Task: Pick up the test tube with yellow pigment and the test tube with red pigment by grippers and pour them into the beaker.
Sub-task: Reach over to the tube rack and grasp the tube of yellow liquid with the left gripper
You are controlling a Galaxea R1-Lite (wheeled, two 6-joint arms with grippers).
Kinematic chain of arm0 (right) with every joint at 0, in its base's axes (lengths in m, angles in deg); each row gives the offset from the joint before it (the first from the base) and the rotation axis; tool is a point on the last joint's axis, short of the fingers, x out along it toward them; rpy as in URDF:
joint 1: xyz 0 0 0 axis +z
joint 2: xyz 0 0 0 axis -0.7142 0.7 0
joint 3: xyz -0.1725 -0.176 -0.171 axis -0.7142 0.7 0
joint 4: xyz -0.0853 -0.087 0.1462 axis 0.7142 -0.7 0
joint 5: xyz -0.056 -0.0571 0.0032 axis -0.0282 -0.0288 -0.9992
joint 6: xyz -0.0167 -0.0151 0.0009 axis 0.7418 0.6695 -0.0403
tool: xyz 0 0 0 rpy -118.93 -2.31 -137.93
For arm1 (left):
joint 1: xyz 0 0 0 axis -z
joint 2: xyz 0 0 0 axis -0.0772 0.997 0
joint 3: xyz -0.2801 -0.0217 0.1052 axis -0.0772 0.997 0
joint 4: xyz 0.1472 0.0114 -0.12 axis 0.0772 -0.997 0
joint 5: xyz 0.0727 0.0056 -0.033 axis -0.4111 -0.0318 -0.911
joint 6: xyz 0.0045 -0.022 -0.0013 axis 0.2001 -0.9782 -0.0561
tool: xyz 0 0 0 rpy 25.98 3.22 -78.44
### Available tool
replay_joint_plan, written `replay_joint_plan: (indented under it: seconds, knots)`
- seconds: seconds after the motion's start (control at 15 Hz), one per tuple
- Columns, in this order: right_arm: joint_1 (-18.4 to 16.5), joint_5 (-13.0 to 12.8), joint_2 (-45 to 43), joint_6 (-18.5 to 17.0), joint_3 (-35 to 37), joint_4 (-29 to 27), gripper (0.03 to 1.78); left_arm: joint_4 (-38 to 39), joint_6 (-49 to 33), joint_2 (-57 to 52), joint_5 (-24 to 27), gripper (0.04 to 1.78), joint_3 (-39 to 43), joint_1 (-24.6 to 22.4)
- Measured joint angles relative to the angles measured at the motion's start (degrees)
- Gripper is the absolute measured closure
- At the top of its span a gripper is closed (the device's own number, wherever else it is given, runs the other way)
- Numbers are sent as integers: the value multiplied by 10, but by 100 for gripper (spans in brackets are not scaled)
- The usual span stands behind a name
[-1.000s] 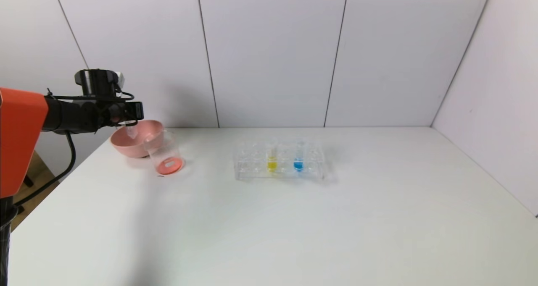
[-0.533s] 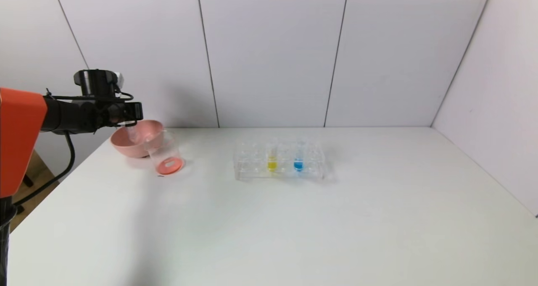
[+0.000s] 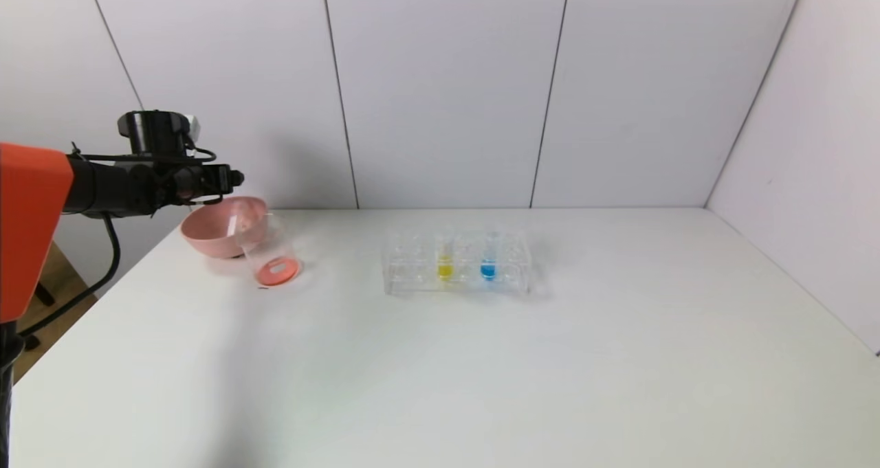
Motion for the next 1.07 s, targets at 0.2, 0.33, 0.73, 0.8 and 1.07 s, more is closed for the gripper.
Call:
replay_joint_plan:
  seconds: [0.2,0.33,0.73,0.8,1.07]
  knots:
    - [0,0,0,0,0,0,170,3,-10,-16,18,4,13,0]
    - [0,0,0,0,0,0,170,4,-11,-34,19,4,27,0]
    - [0,0,0,0,0,0,170,51,-26,-125,38,4,110,29]
    - [0,0,0,0,0,0,170,58,-29,-143,43,4,127,37]
    - [0,0,0,0,0,0,170,119,-32,-209,63,4,207,71]
